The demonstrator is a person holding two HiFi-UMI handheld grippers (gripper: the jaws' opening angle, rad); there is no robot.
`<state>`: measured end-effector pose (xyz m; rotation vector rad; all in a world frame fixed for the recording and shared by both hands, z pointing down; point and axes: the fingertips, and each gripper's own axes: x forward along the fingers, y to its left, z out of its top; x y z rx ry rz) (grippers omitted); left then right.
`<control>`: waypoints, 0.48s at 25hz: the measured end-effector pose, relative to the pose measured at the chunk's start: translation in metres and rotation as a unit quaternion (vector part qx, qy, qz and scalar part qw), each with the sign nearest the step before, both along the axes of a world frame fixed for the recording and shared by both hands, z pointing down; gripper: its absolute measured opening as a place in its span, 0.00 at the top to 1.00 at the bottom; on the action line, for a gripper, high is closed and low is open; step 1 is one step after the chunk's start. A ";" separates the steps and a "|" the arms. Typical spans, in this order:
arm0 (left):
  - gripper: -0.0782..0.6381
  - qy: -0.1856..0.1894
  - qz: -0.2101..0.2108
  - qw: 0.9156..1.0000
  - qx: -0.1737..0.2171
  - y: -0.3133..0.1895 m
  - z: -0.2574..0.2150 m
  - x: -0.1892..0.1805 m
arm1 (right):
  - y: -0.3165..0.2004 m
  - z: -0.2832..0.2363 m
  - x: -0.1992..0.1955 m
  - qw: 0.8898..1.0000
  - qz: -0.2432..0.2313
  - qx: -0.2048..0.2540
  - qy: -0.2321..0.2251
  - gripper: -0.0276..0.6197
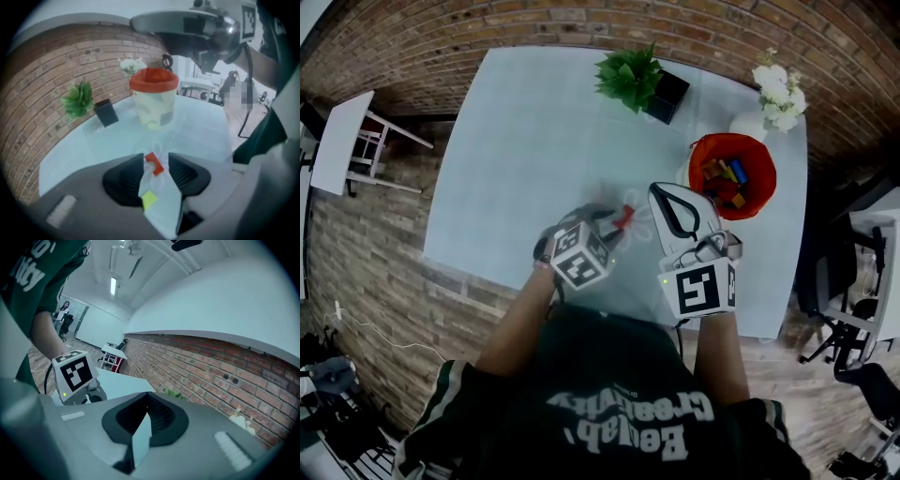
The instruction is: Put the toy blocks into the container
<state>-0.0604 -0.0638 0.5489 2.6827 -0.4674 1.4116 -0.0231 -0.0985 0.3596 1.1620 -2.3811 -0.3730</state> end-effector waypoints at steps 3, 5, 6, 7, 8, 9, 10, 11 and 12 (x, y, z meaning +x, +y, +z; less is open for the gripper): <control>0.65 -0.019 -0.005 0.999 -0.030 0.002 0.030 0.004 | 0.000 0.007 0.010 1.000 0.010 -0.007 0.004 0.95; 0.64 -0.031 -0.008 0.998 -0.046 0.003 0.046 0.007 | 0.001 0.011 0.017 1.000 0.018 -0.011 0.005 0.95; 0.64 -0.037 -0.010 0.998 -0.052 0.003 0.053 0.008 | 0.002 0.013 0.020 1.000 0.022 -0.013 0.005 0.95; 0.64 -0.042 -0.012 0.997 -0.058 0.004 0.060 0.008 | 0.002 0.015 0.024 1.000 0.026 -0.015 0.005 0.95; 0.63 -0.047 -0.013 0.997 -0.063 0.003 0.065 0.009 | 0.002 0.016 0.027 0.999 0.029 -0.017 0.005 0.95; 0.63 -0.051 -0.014 0.996 -0.067 0.003 0.071 0.011 | 0.002 0.018 0.030 0.999 0.031 -0.019 0.005 0.95; 0.63 -0.055 -0.015 0.996 -0.071 0.003 0.075 0.012 | 0.002 0.020 0.033 0.999 0.034 -0.021 0.006 0.95; 0.63 -0.059 -0.015 0.995 -0.075 0.003 0.080 0.013 | 0.002 0.022 0.036 0.999 0.036 -0.023 0.006 0.95; 0.63 -0.062 -0.015 0.995 -0.078 0.003 0.083 0.014 | 0.002 0.023 0.039 0.999 0.039 -0.025 0.006 0.95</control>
